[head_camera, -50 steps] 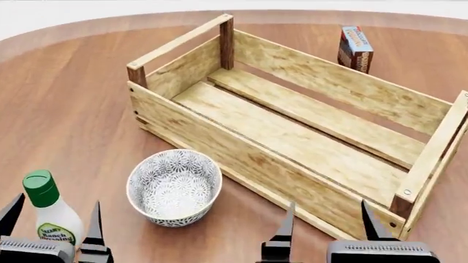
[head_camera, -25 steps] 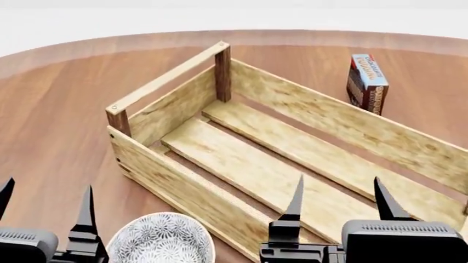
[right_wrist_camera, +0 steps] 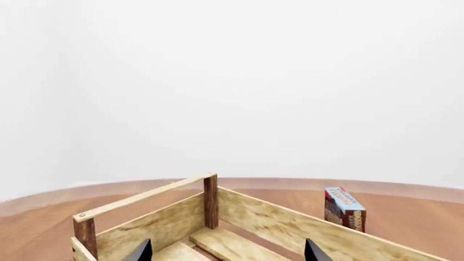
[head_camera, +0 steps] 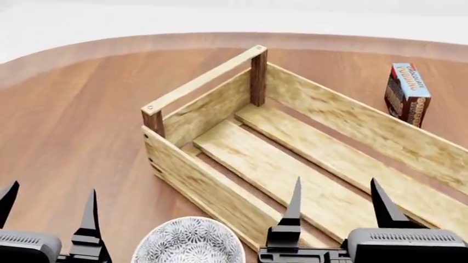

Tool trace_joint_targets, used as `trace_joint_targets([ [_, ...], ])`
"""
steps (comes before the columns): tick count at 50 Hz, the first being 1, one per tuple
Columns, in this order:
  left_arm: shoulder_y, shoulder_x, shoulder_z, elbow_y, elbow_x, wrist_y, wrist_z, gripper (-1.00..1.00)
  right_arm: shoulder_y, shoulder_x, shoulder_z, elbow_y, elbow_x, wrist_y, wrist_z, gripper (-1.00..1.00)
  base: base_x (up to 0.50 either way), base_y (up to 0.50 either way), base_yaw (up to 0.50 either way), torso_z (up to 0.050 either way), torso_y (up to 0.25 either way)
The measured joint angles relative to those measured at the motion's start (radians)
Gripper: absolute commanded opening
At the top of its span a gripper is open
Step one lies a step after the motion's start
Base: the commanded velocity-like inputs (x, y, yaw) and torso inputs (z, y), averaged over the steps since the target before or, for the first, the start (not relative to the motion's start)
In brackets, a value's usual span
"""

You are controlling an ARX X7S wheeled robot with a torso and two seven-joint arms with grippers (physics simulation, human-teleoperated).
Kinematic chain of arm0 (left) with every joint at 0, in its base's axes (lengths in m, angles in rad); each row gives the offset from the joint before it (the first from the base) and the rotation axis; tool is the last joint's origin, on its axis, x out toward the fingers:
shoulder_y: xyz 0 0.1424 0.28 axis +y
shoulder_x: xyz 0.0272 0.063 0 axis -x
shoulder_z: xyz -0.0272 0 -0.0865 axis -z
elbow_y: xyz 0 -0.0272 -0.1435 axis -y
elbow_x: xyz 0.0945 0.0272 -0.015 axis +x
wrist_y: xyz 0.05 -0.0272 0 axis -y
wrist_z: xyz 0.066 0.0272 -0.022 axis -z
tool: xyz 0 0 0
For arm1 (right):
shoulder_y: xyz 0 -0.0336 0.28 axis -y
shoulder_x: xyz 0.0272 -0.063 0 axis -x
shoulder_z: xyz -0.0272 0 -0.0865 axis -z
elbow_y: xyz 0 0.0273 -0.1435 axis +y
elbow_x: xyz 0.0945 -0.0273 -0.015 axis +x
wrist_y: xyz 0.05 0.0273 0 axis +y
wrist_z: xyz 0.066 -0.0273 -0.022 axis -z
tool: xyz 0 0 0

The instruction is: Pick up the salad dressing and put it in the tray.

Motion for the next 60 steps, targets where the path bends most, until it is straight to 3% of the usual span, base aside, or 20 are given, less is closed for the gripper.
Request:
trace_joint_targets([
  [60, 0.009, -0.026, 0.021, -0.008, -0.034, 0.016, -0.025, 1.00, -0.028, 0.050, -0.046, 0.004, 0.078, -0.039, -0.002, 1.00, 0.00, 0.00, 0.50, 0.000, 0.000],
])
